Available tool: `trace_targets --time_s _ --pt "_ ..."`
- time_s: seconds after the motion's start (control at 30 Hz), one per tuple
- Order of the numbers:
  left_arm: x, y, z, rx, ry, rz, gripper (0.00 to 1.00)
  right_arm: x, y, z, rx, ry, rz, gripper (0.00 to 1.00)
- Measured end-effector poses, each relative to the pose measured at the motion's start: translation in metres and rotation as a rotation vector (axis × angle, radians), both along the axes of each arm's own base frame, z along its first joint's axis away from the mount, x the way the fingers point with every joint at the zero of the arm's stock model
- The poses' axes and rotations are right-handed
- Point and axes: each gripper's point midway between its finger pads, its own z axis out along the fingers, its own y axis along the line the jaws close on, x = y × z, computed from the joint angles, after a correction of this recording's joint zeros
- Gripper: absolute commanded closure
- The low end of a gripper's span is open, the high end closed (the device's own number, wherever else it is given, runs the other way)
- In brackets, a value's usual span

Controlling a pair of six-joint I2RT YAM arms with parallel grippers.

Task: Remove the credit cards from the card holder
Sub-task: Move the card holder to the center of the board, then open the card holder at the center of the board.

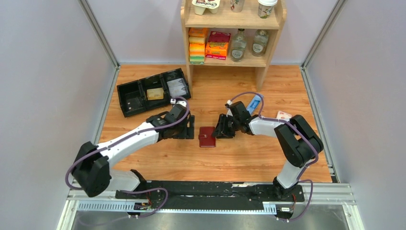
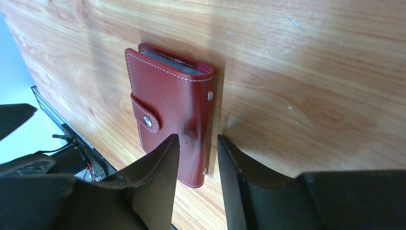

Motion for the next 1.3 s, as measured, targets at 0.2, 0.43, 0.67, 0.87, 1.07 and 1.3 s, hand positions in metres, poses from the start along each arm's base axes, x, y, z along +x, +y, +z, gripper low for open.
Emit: trace_targets --time_s 0.2,0.43,0.67,0.87,1.07,1.3 --pt "0.012 -0.045 -0.003 0.050 -0.003 -0.057 0.22 0.004 0.001 0.004 0.043 -0.021 0.004 0.58" --pt "0.028 -0.081 -0.013 0.090 0.001 -0.092 0.44 0.003 0.001 -0.001 0.061 -0.023 0.015 0.87" --pt "0.026 -0.099 -0.036 0.141 0.045 -0.133 0.47 0.002 0.005 0.000 0.091 -0.025 0.026 1.00" --pt "0.027 -0.112 -0.044 0.168 0.062 -0.162 0.47 0.002 0.006 0.000 0.101 -0.026 0.024 1.00" --pt "0.027 -0.112 -0.058 0.219 0.091 -0.170 0.51 0.002 0.006 0.000 0.104 -0.026 0.022 1.00" --pt "0.026 -0.108 -0.066 0.281 0.100 -0.179 0.56 0.002 0.006 0.000 0.106 -0.027 0.023 1.00"
